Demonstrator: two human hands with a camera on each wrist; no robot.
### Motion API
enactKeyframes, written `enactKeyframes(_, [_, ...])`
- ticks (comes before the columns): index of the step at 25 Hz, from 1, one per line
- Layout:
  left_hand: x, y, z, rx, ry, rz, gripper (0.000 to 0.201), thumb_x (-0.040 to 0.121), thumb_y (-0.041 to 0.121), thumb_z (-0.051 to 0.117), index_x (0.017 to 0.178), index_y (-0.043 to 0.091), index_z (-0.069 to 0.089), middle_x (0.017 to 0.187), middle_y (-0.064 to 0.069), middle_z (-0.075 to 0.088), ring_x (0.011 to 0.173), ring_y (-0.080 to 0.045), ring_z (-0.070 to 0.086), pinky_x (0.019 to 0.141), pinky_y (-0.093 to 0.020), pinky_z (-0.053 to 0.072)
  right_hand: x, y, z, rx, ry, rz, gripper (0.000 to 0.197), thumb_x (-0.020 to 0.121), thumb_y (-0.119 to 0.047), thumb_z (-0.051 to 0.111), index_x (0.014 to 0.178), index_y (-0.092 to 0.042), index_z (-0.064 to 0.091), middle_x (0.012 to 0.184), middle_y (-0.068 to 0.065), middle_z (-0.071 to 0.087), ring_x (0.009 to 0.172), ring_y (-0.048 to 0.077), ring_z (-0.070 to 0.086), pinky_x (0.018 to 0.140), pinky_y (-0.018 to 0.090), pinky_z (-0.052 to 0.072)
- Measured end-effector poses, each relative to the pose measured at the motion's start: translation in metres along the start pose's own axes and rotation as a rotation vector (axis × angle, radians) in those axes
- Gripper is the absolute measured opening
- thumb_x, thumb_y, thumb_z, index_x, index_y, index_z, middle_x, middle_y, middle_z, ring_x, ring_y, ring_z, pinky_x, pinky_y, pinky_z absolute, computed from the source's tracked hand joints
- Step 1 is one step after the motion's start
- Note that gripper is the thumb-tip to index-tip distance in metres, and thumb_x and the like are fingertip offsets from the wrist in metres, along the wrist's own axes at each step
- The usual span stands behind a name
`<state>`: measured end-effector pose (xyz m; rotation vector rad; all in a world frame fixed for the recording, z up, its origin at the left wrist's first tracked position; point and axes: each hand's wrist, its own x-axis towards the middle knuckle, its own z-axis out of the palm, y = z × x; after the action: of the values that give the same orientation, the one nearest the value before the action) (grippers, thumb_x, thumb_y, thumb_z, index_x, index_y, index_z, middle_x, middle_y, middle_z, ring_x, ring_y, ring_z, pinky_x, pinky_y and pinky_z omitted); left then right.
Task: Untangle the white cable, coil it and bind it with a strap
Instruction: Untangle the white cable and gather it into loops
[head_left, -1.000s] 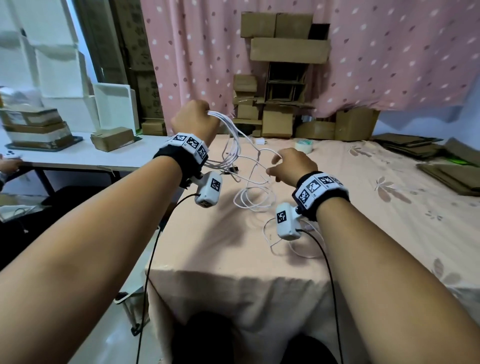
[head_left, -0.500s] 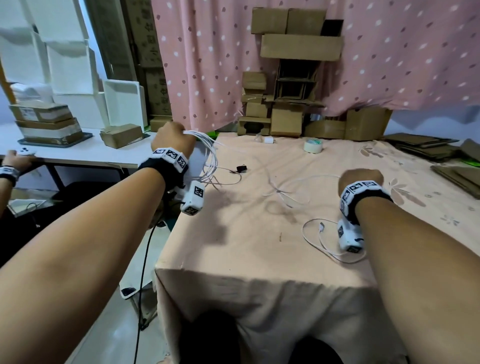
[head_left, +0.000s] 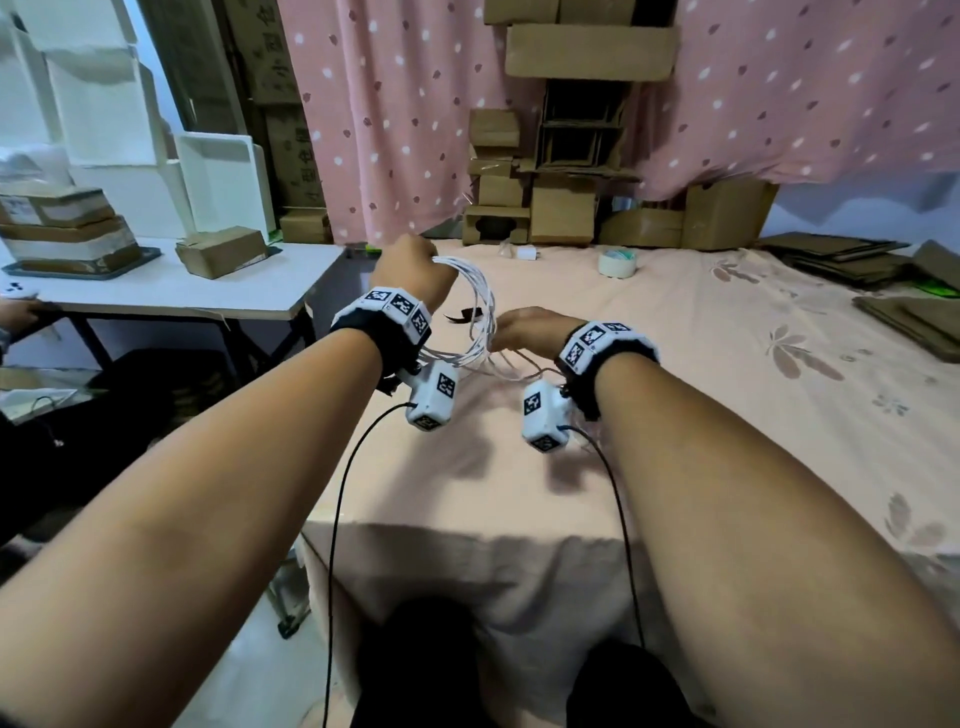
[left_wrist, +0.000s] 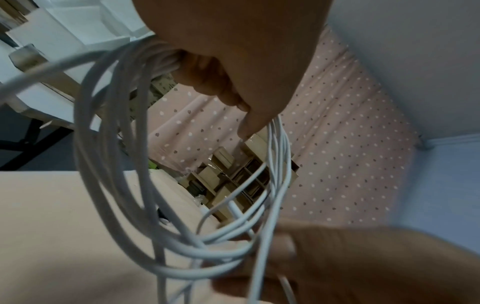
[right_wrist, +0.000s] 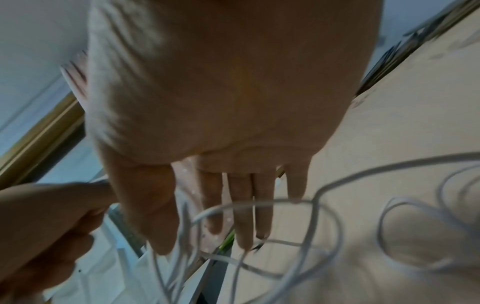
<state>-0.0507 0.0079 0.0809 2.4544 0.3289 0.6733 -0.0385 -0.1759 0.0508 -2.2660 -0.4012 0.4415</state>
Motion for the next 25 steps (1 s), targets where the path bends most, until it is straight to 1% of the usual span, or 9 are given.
enactKeyframes(2, [-0.002,0.002,0.004,0.028,0.010,0.004,0.007,0.068,0.019,0.056,0.064,0.018,0.050,0.061,-0.010,0.046,0.058,-0.024,0.033,0.057,-0.033,0.031,-0.002,-0.010,0.016,0.059,-0.062,-0.011,0.017,0.092,-0.012,0.064,0.109,-0.007,0.067,0.103,0.013,0.070,0.082,0.021,0.067,0.060,0.019,0.048])
enactKeyframes(7, [-0.007,-0.006,0.008,0.050,0.030,-0.006,0.004,0.067,0.016,0.054,0.065,0.017,0.051,0.063,-0.012,0.049,0.058,-0.026,0.034,0.056,-0.032,0.031,-0.004,0.009,0.033,0.247,-0.009,0.042,0.009,0.089,-0.012,0.059,0.080,-0.007,0.060,0.062,0.013,0.056,0.049,0.021,0.050,0.052,0.022,0.039])
enactKeyframes(10, [-0.007,-0.006,0.006,0.053,0.064,-0.039,0.005,0.071,0.015,0.053,0.068,0.013,0.056,0.065,-0.012,0.053,0.058,-0.031,0.041,0.057,-0.030,0.035,0.000,0.008,0.032,0.345,0.269,-0.073,0.027,0.088,-0.034,0.047,0.096,-0.011,0.062,0.078,0.007,0.059,0.065,0.017,0.051,0.070,0.033,0.039])
enactKeyframes(12, [-0.008,-0.005,0.005,0.039,0.084,-0.057,0.008,0.073,0.016,0.053,0.070,0.011,0.058,0.066,-0.011,0.055,0.059,-0.032,0.044,0.057,-0.030,0.036,-0.001,0.002,0.035,0.400,0.294,-0.137,0.033,0.090,-0.043,0.062,0.106,-0.015,0.064,0.089,0.001,0.064,0.076,0.013,0.057,0.069,0.029,0.042])
enactKeyframes(15, [-0.009,-0.003,0.007,0.020,0.073,-0.041,0.006,0.072,0.016,0.052,0.068,0.012,0.053,0.065,-0.012,0.053,0.059,-0.030,0.039,0.055,-0.029,0.034,0.002,0.008,0.042,0.127,0.328,-0.183,0.003,0.086,-0.016,0.073,0.086,-0.015,0.070,0.074,0.005,0.071,0.060,0.020,0.063,0.062,0.032,0.053])
enactKeyframes(16, [-0.009,-0.004,0.006,0.033,0.080,-0.032,0.007,0.073,0.015,0.052,0.069,0.010,0.055,0.066,-0.013,0.055,0.059,-0.031,0.041,0.055,-0.029,0.034,0.003,0.012,0.039,0.107,0.353,-0.172,0.011,0.087,-0.013,0.069,0.076,-0.015,0.069,0.066,0.006,0.071,0.053,0.020,0.062,0.061,0.034,0.054])
enactKeyframes(18, [-0.009,-0.011,0.003,0.084,0.104,-0.018,0.014,0.075,0.016,0.054,0.075,0.006,0.063,0.069,-0.013,0.059,0.062,-0.035,0.050,0.058,-0.030,0.038,0.004,0.024,0.028,0.134,0.359,-0.136,0.023,0.092,-0.018,0.067,0.070,-0.012,0.071,0.057,0.006,0.068,0.047,0.019,0.056,0.058,0.032,0.051])
enactKeyframes(20, [-0.007,-0.019,0.002,0.140,0.110,-0.006,0.014,0.076,0.017,0.054,0.076,0.006,0.063,0.064,-0.009,0.055,0.066,-0.039,0.054,0.061,-0.031,0.039,0.000,0.035,0.013,0.073,0.391,-0.136,0.027,0.095,-0.028,0.066,0.077,-0.011,0.077,0.057,0.003,0.063,0.053,0.018,0.053,0.061,0.030,0.044])
enactKeyframes(25, [-0.013,-0.028,0.009,0.188,0.093,0.020,0.014,0.076,0.016,0.053,0.064,0.010,0.050,0.058,-0.008,0.047,0.059,-0.036,0.046,0.054,-0.029,0.032,0.002,0.045,-0.005,-0.103,0.470,-0.129,0.032,0.095,-0.042,0.063,0.072,-0.023,0.075,0.065,0.001,0.061,0.065,0.022,0.056,0.066,0.033,0.045])
